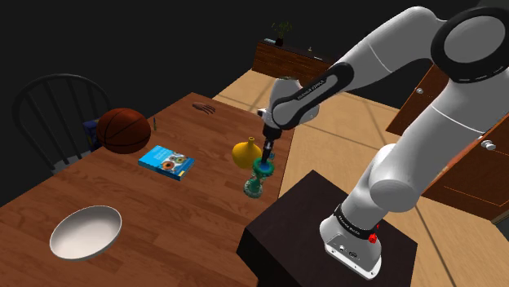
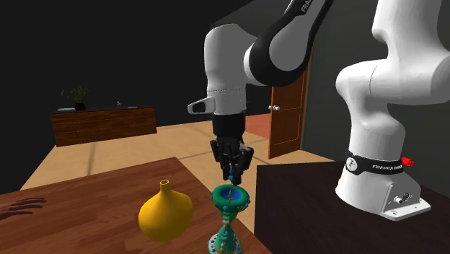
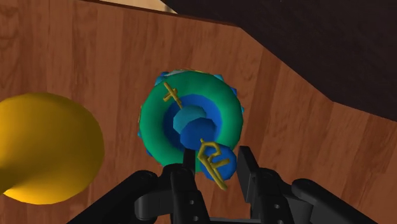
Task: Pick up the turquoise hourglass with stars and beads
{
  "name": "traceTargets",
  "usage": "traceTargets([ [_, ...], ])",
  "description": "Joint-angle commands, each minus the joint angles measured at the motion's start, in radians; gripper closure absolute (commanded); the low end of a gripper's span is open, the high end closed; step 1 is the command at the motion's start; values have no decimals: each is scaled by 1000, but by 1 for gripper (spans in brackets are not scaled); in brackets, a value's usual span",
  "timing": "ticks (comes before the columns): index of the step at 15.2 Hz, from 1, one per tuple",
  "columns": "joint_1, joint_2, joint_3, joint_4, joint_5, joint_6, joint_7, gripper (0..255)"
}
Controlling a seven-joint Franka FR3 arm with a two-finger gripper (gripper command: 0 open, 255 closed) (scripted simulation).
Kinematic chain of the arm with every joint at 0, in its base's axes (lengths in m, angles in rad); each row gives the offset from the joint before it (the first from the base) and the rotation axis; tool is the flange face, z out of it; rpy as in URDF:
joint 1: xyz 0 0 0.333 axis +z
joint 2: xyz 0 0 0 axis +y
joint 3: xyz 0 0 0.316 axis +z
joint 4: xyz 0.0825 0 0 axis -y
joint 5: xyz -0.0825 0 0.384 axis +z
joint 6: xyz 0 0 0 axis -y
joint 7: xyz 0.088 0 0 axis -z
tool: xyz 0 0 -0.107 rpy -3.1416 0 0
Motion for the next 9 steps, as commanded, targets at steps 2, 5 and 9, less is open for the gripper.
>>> traceTargets([
  [2,-2,-45,2,5,-12,-50,11,255],
  [5,-5,-86,3,15,-22,-99,20,255],
  [9,-7,-113,5,23,-28,-135,25,255],
])
